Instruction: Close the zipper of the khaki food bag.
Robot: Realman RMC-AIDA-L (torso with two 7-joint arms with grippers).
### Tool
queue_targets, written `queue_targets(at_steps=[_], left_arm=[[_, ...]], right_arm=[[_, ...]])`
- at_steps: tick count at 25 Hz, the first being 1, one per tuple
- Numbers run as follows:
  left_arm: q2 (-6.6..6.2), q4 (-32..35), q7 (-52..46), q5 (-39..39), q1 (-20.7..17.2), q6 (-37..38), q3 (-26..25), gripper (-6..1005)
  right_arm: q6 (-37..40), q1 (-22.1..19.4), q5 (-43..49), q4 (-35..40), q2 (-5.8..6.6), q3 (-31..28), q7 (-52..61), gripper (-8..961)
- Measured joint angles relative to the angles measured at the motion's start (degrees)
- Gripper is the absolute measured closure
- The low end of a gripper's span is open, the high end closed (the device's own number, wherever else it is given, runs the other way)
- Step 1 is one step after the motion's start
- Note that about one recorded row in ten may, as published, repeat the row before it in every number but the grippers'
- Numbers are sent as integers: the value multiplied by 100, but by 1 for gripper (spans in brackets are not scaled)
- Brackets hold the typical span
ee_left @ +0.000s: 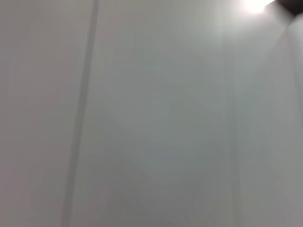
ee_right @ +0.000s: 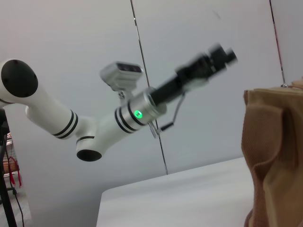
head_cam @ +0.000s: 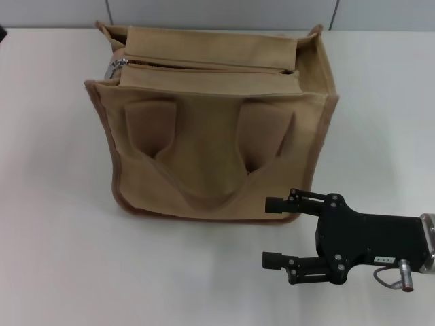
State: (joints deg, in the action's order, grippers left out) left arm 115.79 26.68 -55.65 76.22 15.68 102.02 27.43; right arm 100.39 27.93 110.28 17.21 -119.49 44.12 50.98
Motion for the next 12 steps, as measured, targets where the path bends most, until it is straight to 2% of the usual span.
queue_targets(at_steps=[4, 7, 12], left_arm=[[-211, -8, 111, 624, 10, -903, 123, 284], [-314, -7, 82, 1251, 109, -1144, 131, 290], [-351, 4, 67, 2165, 371, -1179, 132, 300]], right_arm=[[-3, 15, -3, 4, 3, 0, -2, 135], [-3, 16, -5, 18, 5, 0, -1, 135], [-10, 17, -7, 27, 5, 1, -1, 136]])
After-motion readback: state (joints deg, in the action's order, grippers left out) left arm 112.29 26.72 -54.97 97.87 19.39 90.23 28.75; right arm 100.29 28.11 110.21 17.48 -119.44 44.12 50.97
